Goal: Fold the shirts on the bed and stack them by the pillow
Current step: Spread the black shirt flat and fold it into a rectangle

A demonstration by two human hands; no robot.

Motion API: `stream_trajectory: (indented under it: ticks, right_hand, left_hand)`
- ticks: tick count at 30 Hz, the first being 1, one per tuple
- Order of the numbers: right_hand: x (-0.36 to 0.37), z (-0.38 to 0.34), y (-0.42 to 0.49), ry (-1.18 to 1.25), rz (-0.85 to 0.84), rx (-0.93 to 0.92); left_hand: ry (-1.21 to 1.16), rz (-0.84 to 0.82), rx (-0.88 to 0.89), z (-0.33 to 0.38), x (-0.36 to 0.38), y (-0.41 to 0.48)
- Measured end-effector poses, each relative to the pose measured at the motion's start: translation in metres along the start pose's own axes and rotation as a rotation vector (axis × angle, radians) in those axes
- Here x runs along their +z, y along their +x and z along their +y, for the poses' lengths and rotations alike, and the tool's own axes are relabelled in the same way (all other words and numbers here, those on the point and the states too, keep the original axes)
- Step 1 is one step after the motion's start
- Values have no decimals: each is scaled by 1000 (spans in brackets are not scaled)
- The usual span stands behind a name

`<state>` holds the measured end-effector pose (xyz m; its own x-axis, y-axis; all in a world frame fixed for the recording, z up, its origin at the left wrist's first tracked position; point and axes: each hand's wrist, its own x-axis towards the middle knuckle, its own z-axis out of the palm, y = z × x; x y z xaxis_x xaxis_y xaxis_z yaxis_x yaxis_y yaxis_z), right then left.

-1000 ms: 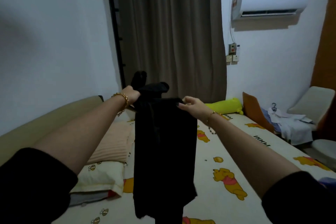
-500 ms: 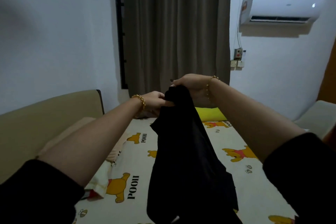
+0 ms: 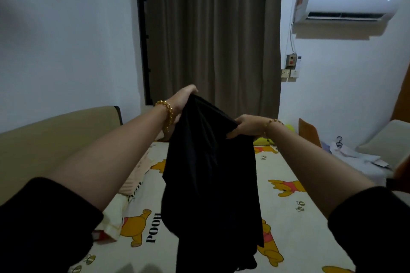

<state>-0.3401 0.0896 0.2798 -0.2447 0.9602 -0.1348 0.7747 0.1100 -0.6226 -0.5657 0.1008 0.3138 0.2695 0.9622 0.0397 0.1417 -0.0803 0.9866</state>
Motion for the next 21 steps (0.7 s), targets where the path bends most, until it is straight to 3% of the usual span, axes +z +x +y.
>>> stream_trajectory:
  ticks: [4,7,10,14,16,19,21]
  right_hand:
    - [14,41,7,133,54,60]
    - [12,47,12,110,283,39]
    - [-3,32,16,-9,480,-38]
    - [-26,13,9,-186,489,-68]
    - [-35,9,3,-300,427,-21]
    - [-39,11,1,-473,433,24]
    - [-35,12,1,-495,485,22]
  left_hand:
    - [667,166,208,-2,-26,7]
    - [1170,302,375,-15,-44,8]
    - [1454,255,383,-29,-61,12]
    - [1806,316,384,-48,-92,14]
    - [1795,422,334,-56,-106,13]
    - [1535,515,311,-62,-114,15]
    - [1301,484,363,-61,-109,17]
